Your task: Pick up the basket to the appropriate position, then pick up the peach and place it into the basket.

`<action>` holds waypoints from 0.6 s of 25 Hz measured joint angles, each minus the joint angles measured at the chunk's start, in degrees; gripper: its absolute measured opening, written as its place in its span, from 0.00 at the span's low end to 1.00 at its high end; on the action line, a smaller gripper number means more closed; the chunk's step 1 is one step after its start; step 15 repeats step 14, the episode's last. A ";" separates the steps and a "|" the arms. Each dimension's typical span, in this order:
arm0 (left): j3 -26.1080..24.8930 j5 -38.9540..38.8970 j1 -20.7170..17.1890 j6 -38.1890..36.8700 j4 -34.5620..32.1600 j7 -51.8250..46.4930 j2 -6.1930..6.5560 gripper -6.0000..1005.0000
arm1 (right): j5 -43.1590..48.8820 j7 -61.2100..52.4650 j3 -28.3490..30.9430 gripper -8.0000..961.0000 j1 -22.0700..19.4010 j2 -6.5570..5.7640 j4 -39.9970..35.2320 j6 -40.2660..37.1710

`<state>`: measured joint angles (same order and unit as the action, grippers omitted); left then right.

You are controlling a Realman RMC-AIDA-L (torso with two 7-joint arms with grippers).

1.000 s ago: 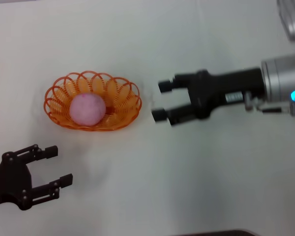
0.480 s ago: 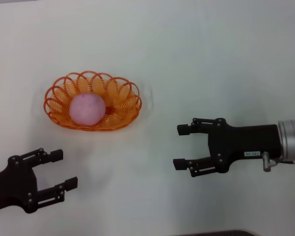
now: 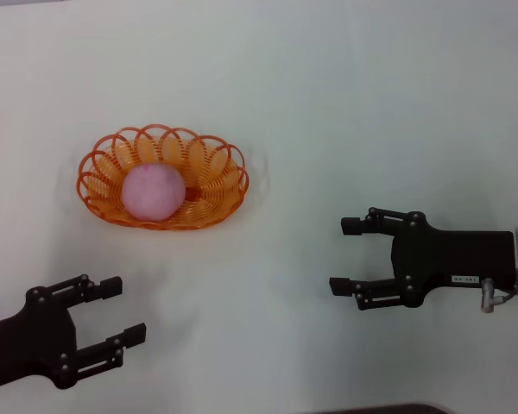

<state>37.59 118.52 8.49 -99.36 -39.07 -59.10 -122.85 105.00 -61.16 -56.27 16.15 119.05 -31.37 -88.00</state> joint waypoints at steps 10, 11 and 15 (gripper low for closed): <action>-0.59 0.13 -0.05 0.38 0.54 0.03 0.06 0.69 | 0.03 2.42 0.45 0.97 -1.03 0.36 0.21 1.31; -0.62 0.13 -0.05 0.33 0.54 0.04 0.08 0.69 | 0.03 2.43 0.38 0.97 -1.03 0.38 0.22 1.22; -0.67 0.13 -0.05 0.30 0.54 0.04 0.12 0.69 | 0.03 2.44 0.31 0.97 -0.97 0.45 0.24 0.86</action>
